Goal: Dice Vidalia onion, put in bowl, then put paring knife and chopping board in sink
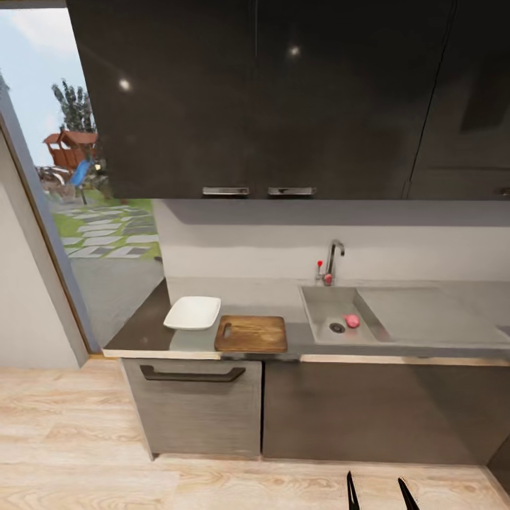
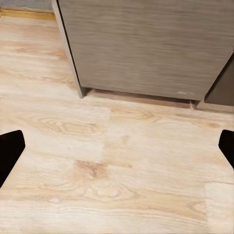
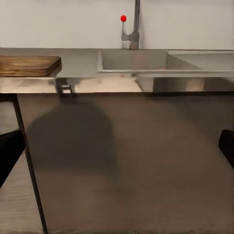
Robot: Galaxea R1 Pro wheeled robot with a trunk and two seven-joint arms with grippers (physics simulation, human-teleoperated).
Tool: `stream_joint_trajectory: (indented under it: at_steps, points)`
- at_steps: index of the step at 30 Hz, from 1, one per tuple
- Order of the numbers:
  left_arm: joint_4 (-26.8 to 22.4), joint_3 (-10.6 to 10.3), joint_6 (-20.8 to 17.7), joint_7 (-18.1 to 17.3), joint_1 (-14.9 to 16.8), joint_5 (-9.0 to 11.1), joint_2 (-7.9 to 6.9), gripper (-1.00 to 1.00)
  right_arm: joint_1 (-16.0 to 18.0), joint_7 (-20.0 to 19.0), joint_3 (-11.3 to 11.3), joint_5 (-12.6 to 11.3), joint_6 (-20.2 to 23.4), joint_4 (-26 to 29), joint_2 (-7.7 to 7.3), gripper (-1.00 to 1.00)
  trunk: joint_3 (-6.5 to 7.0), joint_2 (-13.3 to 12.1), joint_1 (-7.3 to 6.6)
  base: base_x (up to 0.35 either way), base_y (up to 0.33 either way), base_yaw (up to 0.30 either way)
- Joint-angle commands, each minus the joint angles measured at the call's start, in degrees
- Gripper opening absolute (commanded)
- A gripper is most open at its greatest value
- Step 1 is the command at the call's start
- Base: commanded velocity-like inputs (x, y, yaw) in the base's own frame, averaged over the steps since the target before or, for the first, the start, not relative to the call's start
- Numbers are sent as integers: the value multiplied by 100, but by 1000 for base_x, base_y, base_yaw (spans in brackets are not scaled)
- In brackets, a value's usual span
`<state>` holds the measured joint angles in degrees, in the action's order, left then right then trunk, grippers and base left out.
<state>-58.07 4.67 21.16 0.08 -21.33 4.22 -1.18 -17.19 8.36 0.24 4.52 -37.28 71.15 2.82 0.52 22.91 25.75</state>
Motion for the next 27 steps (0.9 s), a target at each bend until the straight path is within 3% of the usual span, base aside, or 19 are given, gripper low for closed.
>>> stream_joint_trajectory:
  at_steps: [1, 27]
  points:
    - [2, -10, 11, 1, -3, 43, -4, 100, -3, 46, 3, 49, -1, -16, 1, 100, 2, 1, 4, 123, 183, 0]
    - [15, -10, 12, 1, -3, 43, 1, 100, -3, 43, 7, 54, -9, -137, -9, 100, 2, 1, 4, 8, 12, 0]
